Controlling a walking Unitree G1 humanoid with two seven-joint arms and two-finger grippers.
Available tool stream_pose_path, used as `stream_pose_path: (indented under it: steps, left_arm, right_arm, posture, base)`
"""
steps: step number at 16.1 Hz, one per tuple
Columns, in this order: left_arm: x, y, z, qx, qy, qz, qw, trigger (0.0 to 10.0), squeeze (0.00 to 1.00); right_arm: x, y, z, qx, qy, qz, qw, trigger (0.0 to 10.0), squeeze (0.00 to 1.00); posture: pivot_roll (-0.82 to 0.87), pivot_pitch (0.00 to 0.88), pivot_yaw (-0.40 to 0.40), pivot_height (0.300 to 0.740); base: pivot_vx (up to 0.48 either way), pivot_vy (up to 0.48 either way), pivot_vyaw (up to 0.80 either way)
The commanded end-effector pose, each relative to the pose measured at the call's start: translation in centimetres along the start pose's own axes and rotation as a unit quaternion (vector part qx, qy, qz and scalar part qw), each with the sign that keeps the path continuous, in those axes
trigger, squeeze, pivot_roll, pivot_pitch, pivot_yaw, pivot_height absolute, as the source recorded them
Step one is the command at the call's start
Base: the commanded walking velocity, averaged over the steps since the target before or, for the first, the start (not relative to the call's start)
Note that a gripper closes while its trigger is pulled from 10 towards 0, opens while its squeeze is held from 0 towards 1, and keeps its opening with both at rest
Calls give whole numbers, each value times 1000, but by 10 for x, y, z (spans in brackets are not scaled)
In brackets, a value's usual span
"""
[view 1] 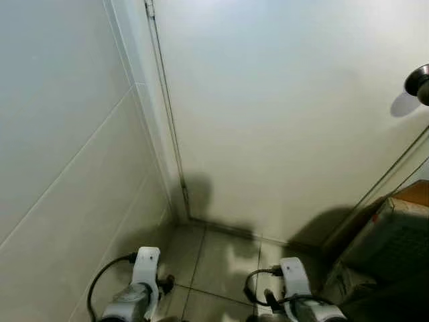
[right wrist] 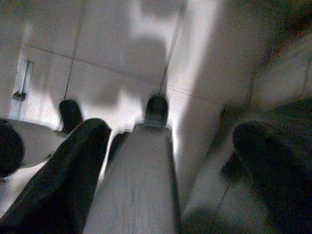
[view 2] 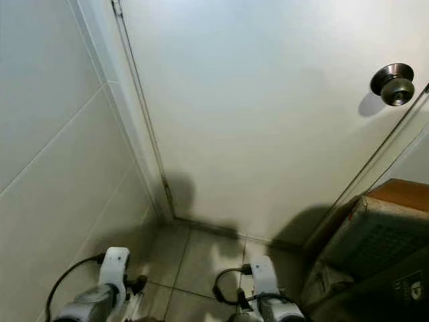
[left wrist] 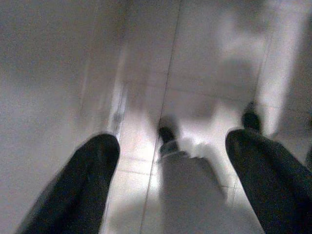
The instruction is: Clothes washing
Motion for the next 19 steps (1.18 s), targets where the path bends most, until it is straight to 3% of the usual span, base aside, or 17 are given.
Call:
stream_pose_path:
  steps: [1, 3, 5, 6, 7, 8, 9, 10, 11, 13, 14, 16, 17, 18, 19]
  left_arm:
    - [0, -32, -1, -25, 24, 61, 998, 10000, 0]
    - [-1, -28, -14, -49, 22, 52, 997, 10000, 0]
    - [-1, -26, -17, -47, 24, 49, 997, 10000, 0]
    - [-1, -19, -12, -37, 35, 32, 998, 10000, 0]
    - [0, 0, 7, -34, 74, -19, 996, 10000, 0]
    - [3, 19, 21, -47, 102, -64, 992, 10000, 349]
    - [5, 32, 26, -47, 106, -89, 989, 10000, 1000]
    - [13, 67, 37, -39, 106, -161, 981, 10000, 1000]
    - [21, 91, 41, -40, 100, -205, 973, 10000, 1000]
    - [48, 143, 36, -38, 53, -312, 948, 10000, 1000]
    - [58, 155, 27, -53, 34, -338, 939, 10000, 1000]
    - [67, 163, 14, -74, 19, -364, 928, 10000, 1000]
    - [81, 170, -1, -70, 1, -407, 911, 10000, 941]
    - [103, 171, -16, -36, -33, -442, 896, 10000, 0]
    - [114, 170, -17, -12, -39, -443, 896, 10000, 0]
  right_arm:
    - [0, -14, -6, -31, -4, 26, 999, 10000, 0]
    - [0, 6, 4, -35, 10, -6, 999, 10000, 0]
    - [0, 9, 3, -30, 16, -16, 999, 10000, 0]
    - [1, 17, 1, -9, 22, -41, 999, 10000, 0]
    - [3, 35, -6, 35, 5, -84, 996, 10000, 0]
    - [6, 51, -12, 61, -14, -118, 991, 10000, 0]
    - [9, 62, -18, 90, -33, -137, 986, 10000, 157]
    - [23, 106, -30, 167, -68, -213, 960, 10000, 1000]
    - [33, 133, -34, 198, -79, -257, 943, 10000, 1000]
    - [70, 200, -36, 256, -85, -363, 892, 10000, 1000]
    - [85, 221, -27, 225, -45, -404, 886, 10000, 1000]
    - [99, 235, -14, 189, 1, -442, 877, 10000, 1000]
    - [108, 239, -6, 124, 21, -461, 878, 10000, 1000]
    - [120, 227, 1, 67, 45, -477, 875, 10000, 0]
    - [132, 213, 7, 73, 71, -485, 869, 10000, 0]
  posture:
    - [8, 0, -7, 719]
    - [10, 0, -10, 719]
    - [10, 0, -14, 719]
    - [9, 0, -18, 719]
    - [9, 0, -18, 719]
    - [9, 0, -18, 719]
    - [9, 0, -18, 719]
    - [13, 0, -11, 719]
    - [12, 0, -9, 719]
    - [4, 0, -6, 719]
    - [2, 0, -6, 719]
    - [3, 0, -13, 719]
    - [6, 0, -19, 719]
    - [12, 0, -22, 719]
    - [13, 0, -23, 719]
  base:
    - [0, 0, 0]
    - [0, 0, 0]
    - [0, 0, 0]
    - [0, 0, 0]
    - [0, 0, 0]
    - [0, 0, 0]
    - [0, 0, 0]
    - [0, 0, 0]
    - [0, 0, 0]
    - [0, 0, 0]
    - [0, 0, 0]
    - [0, 0, 0]
    - [0, 0, 0]
    - [0, 0, 0]
    - [0, 0, 0]
Point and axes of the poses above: a point about 5 cm out from each wrist's last joint towards the gripper, its own x axis pointing back from the gripper into the wrist, its own y axis along the axis of the wrist's last joint, z = x × y, the point moved 4 cm from there along -x, pointing out of the wrist towards the gripper, and after that the axes turned 2 degrees about x, right-handed, at the moved point
